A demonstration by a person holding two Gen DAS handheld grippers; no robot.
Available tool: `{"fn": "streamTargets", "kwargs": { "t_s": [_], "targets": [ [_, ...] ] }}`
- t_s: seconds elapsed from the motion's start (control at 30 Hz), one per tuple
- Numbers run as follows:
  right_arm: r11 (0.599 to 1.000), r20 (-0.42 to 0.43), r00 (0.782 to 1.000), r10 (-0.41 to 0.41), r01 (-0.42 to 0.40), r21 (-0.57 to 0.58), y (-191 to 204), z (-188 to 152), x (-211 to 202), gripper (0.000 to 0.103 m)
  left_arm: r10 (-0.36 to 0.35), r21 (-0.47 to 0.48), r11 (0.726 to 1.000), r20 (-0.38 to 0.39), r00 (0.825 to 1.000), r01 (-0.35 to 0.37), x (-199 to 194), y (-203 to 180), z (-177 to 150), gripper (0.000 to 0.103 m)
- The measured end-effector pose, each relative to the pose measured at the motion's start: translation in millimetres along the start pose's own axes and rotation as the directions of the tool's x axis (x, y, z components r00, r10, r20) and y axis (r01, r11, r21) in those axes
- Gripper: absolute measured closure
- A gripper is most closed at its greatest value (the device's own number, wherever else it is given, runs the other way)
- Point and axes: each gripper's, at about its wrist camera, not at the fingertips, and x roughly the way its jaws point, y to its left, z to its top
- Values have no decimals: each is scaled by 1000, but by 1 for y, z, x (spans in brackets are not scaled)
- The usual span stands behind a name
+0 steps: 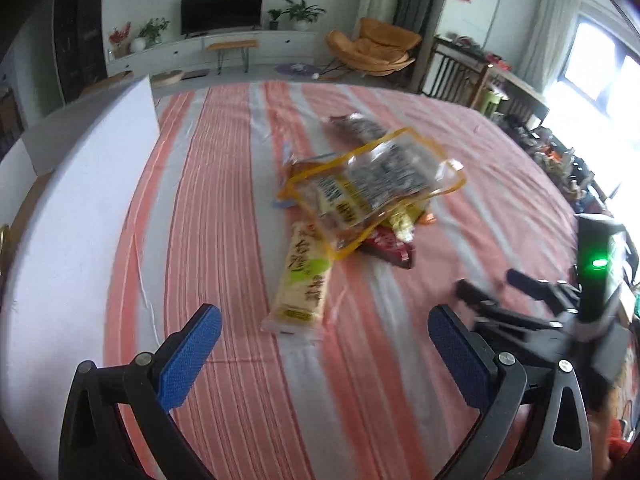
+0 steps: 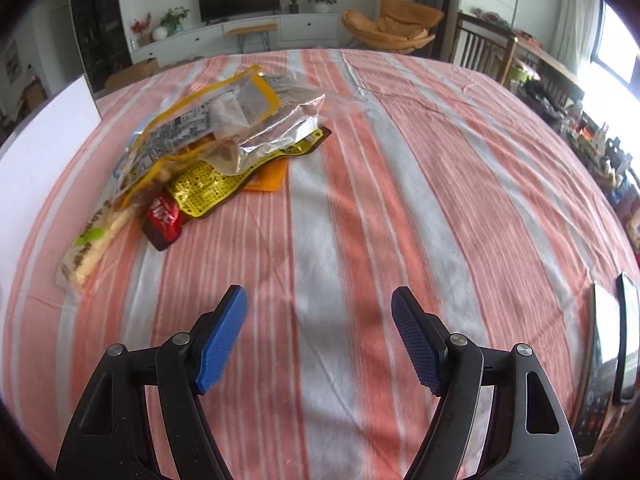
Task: Organize snacks
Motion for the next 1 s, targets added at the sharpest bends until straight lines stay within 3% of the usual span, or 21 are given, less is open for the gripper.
{"fn": "streamTargets", "kwargs": {
  "t_s": [0.17, 0.4, 0.6, 1.0],
  "targets": [
    [1000, 7, 1000, 8, -8, 23, -9, -1, 4, 25, 19, -28, 999, -21, 1000, -19, 36, 15, -14, 1],
    [999, 10, 1000, -3, 2, 43, -11, 6, 11, 25, 44, 61, 997, -3, 999, -44, 57, 15, -14, 1],
    [998, 4, 1000, -28, 28, 54, -10, 29, 30, 16, 144, 59, 988, -25, 989, -142, 78, 20, 5, 0],
    [996, 13, 1000, -23, 22, 83, -12, 24, 30, 14, 144, 58, 988, -14, 990, -143, 77, 24, 11, 0]
  ]
}}
